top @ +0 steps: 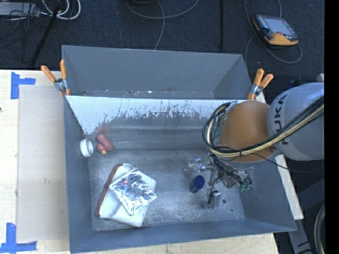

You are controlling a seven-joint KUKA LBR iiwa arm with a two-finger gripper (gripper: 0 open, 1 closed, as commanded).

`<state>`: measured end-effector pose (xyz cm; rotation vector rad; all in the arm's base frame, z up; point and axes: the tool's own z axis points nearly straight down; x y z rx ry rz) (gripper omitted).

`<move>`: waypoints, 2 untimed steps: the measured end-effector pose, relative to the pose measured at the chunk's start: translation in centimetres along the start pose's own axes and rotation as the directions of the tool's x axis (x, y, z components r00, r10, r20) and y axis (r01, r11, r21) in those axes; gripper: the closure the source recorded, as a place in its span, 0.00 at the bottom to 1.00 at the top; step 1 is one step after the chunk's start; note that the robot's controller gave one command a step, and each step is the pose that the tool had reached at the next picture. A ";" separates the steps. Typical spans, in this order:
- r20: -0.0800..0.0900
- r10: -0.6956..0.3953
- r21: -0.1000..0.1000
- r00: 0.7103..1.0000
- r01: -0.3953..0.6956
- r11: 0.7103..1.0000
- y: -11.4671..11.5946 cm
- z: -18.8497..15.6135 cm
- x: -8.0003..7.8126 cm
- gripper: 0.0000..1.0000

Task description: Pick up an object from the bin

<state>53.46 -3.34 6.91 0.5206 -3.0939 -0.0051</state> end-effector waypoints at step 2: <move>0.012 -0.033 0.008 0.999 0.033 0.999 -0.9 -14.9 -0.5 1.00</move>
Offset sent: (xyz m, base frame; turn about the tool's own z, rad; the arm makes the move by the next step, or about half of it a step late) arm 0.0000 0.0000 0.0000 0.0000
